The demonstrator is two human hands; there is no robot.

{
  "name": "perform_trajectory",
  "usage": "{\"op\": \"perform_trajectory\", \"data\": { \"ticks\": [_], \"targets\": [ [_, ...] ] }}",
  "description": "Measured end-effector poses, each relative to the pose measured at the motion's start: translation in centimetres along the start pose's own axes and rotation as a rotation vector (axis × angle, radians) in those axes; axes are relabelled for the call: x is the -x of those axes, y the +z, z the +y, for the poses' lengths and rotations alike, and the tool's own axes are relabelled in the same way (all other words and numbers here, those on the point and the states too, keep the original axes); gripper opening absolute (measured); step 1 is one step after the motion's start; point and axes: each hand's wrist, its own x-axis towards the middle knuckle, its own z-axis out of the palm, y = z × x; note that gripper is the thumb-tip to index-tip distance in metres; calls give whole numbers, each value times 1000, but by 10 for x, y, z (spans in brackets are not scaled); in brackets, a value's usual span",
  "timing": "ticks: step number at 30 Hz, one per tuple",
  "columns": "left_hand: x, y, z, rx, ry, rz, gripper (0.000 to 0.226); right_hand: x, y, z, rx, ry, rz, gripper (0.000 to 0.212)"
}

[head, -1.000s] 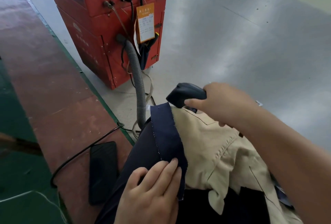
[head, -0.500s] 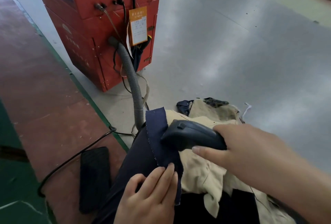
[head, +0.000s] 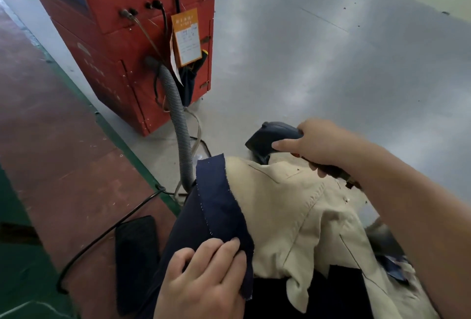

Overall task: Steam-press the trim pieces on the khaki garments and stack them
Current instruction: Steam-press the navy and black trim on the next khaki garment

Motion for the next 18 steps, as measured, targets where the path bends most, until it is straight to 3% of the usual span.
{"op": "perform_trajectory", "data": {
  "ticks": [3, 6, 7, 10, 14, 18],
  "targets": [
    [-11, -5, 0, 6, -29, -80, 17, 32, -13, 42, -111, -62, 132, 52],
    [-27, -4, 0, -94, 43, -205, 42, 79, -11, 66, -140, -108, 215, 48],
    [-33, -2, 1, -126, 72, -229, 43, 92, -7, 70, -149, -102, 200, 52],
    [-45, 7, 9, -197, 154, -232, 10, 110, 16, 74, -9, -81, 77, 66],
    [-49, 23, 15, -206, 288, -290, 25, 100, 35, 64, 132, -29, 20, 54],
    [-53, 23, 16, -190, 349, -403, 26, 72, 35, 63, 10, -22, 45, 47]
  ]
}}
